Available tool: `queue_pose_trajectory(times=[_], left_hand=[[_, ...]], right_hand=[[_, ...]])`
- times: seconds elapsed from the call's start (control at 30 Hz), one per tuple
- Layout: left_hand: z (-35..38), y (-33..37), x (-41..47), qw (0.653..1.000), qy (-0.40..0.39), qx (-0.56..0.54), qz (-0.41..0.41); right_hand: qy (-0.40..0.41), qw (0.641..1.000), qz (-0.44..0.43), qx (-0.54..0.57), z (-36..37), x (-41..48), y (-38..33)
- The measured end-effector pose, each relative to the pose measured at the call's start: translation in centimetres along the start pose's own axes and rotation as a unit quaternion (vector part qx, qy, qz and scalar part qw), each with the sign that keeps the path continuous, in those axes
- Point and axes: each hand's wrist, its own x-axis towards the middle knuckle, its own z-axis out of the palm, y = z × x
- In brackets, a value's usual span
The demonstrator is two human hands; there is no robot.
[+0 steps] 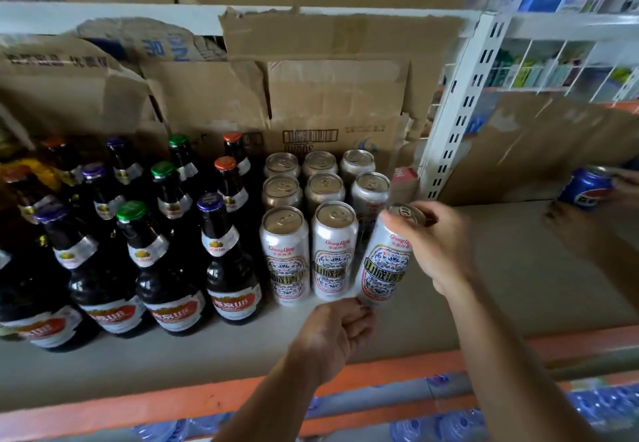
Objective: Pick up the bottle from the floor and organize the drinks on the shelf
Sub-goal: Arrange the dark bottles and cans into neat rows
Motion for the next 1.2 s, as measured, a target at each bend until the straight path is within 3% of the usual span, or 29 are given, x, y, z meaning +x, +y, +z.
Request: queue_pose_trajectory(times=[0.3,0.73,0.9,1.0,1.2], left_hand=[[0.2,0.3,1.7,0.999,0.004,-0.032,0.023],[-0.7,0.2,1.0,0.999,0.015,-0.034,0.013],[-2.1,0.9,-0.5,0.999,0.012,-0.034,0.014],[-2.9,1.2,-1.0,0.999,0.036,-0.036,0.019],[-3.5,1.4,-1.4,0.996,0.06,-0.058,0.023]], right_hand=[[-0.044,0.995,-0.072,-0.054,1.6,1.0,0.7],[-0.104,0.988,-0.038,0.106,2.0,0.2,3.1],[-0.108,0.955,0.088,0.26,2.6,1.1,4.0],[-0.087,0.939,0.165,0.29,3.4,1.5,4.7],[-0.1,0.9,0.218,0.363,4.8,1.6,5.9]])
